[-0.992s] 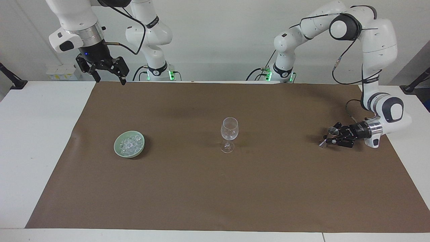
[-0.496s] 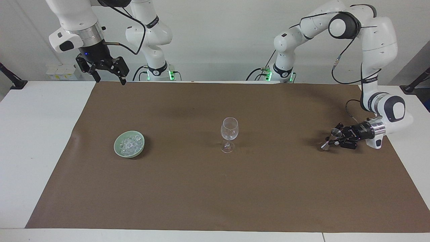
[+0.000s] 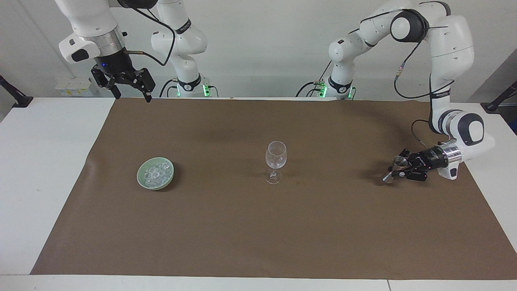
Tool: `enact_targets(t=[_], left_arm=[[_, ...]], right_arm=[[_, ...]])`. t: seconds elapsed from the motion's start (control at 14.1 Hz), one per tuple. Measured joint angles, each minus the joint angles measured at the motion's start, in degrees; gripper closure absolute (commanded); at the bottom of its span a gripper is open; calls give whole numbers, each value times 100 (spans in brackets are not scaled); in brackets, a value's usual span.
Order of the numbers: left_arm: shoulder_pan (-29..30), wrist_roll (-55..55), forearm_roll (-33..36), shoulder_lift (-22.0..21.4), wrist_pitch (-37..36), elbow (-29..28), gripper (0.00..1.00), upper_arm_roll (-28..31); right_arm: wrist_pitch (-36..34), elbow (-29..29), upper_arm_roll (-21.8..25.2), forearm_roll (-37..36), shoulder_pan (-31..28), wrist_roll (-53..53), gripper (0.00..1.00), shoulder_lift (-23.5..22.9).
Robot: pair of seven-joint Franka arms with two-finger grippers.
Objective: Pour wine and add ice with both arms
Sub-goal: 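Carry the jigger with the left gripper toward the wine glass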
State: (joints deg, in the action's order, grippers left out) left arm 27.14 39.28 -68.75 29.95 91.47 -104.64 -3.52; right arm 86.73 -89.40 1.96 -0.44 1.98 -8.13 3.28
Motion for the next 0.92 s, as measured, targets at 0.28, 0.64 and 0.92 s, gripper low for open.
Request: enact_targets(t=[0.28, 0.64, 0.92], left_arm=[[-288, 226, -173, -487, 481, -362, 100, -5], [-524, 284, -487, -967, 946, -884, 100, -5], [-827, 286, -843, -1385, 1515, -1330, 100, -8]], right_arm=[[0, 0, 0, 0, 0, 0, 0, 0], [0, 0, 0, 0, 0, 0, 0, 0], [0, 0, 0, 0, 0, 0, 0, 0]])
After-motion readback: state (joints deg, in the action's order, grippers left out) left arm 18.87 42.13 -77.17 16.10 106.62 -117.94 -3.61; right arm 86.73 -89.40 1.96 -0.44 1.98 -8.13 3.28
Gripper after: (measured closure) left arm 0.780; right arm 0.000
